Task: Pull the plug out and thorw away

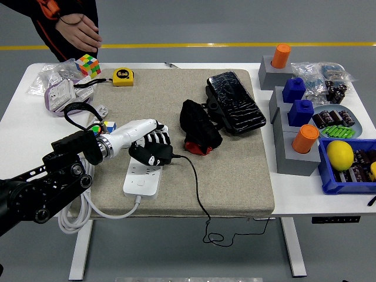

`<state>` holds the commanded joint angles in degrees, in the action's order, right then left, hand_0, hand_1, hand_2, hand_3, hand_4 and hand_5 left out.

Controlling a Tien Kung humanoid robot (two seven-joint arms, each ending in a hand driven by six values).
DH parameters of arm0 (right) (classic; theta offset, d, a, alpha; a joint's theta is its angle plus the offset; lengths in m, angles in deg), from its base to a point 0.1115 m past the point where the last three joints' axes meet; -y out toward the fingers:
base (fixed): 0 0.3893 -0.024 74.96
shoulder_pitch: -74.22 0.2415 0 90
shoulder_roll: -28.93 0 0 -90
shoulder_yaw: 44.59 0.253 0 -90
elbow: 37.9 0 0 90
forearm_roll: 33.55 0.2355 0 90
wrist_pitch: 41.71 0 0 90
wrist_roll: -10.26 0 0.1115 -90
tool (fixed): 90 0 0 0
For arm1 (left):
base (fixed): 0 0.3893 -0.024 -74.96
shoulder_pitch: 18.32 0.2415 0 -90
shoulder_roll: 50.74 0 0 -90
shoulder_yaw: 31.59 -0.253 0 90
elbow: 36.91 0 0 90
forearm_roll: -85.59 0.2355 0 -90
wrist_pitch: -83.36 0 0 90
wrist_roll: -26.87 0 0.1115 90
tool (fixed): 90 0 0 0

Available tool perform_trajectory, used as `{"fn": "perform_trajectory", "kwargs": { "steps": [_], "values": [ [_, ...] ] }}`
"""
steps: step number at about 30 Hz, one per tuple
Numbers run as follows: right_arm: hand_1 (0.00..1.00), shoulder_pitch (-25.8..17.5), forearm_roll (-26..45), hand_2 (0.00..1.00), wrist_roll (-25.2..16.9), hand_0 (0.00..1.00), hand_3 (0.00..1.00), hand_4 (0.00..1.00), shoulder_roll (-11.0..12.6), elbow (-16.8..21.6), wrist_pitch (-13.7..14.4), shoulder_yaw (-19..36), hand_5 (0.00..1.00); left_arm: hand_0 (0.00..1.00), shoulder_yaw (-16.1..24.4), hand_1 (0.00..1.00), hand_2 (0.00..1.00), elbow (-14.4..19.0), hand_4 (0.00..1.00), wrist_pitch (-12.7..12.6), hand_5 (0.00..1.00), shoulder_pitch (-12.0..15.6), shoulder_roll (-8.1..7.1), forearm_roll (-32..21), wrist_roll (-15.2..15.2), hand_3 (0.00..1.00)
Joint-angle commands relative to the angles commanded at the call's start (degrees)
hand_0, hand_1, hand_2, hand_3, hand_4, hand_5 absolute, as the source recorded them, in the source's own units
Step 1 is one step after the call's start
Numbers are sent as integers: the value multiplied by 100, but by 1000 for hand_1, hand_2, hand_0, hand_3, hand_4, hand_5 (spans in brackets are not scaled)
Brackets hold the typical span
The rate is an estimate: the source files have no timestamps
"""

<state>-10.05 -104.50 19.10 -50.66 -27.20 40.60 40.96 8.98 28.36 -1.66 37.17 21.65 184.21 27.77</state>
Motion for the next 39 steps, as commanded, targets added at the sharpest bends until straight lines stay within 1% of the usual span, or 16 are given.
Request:
{"fn": "perform_trajectory", "kwargs": {
  "steps": [1, 2, 7, 8, 11, 16, 19, 21, 24, 28, 30, 32, 34, 37, 39],
  "values": [
    [676, 1, 3, 683, -1, 638, 597, 996, -1, 2, 0, -3, 473, 331, -8, 372, 447, -6, 704, 19, 2, -7, 3, -1, 9, 529],
    [676, 2, 7, 683, -2, 638, 597, 997, -1, 3, 1, -7, 473, 303, -19, 352, 432, -15, 680, 36, 2, -16, 5, -2, 11, 524],
    [676, -5, 7, 683, -1, 638, 597, 997, 2, 1, 0, -13, 473, 303, -75, 352, 432, -41, 680, 67, 2, -53, 2, 29, -17, 524],
    [676, -4, 5, 683, -1, 638, 597, 997, 4, 0, -1, -15, 473, 290, -71, 340, 419, -28, 662, 52, 2, -58, -3, 32, -51, 526],
    [676, -3, -1, 683, 0, 638, 597, 997, 6, -5, -1, -8, 473, 290, -59, 340, 419, 15, 662, -8, 2, -70, -12, 43, -148, 526],
    [676, 10, 18, 683, 0, 639, 598, 997, 13, -3, 0, -28, 473, 274, 21, 333, 411, 135, 651, -177, 2, -91, -37, 83, -350, 533],
    [676, 16, 25, 683, 0, 639, 598, 997, 17, -2, 1, -44, 473, 274, 75, 333, 411, 221, 651, -219, 2, -104, -63, 114, -398, 533],
    [676, 18, 29, 683, 0, 638, 598, 997, 19, -1, 1, -58, 473, 271, 125, 327, 406, 316, 653, -224, 2, -103, -89, 139, -407, 533],
    [676, 15, 37, 683, 0, 638, 598, 997, 19, 0, 1, -74, 473, 271, 164, 327, 406, 561, 653, -219, 2, -73, -138, 136, -386, 533],
    [676, 5, 32, 684, 3, 638, 598, 997, 23, -5, 0, -80, 472, 269, 100, 326, 404, 925, 657, -245, 2, -4, -161, 6, -333, 531],
    [676, -1, 36, 684, 2, 638, 598, 997, 23, -5, 1, -91, 472, 269, 42, 326, 404, 1029, 657, -337, 2, 36, -125, -95, -366, 531],
    [676, 6, 48, 684, 2, 637, 597, 997, 26, -3, 0, -119, 473, 268, -8, 325, 404, 1048, 656, -479, 2, 66, -32, -264, -414, 530],
    [676, 14, 50, 684, 2, 637, 597, 997, 20, -5, 1, -126, 473, 268, -79, 325, 404, 950, 656, -661, 2, 78, 117, -426, -487, 530],
    [676, 24, 80, 684, -4, 637, 597, 997, 13, 4, 1, -161, 473, 268, -229, 325, 404, 715, 656, -995, 2, 61, 357, -689, -641, 530],
    [676, 26, 84, 684, -4, 635, 597, 997, 13, 3, 2, -168, 472, 279, -369, 334, 410, 577, 665, -1182, 2, 10, 465, -849, -737, 533]
  ]
}}
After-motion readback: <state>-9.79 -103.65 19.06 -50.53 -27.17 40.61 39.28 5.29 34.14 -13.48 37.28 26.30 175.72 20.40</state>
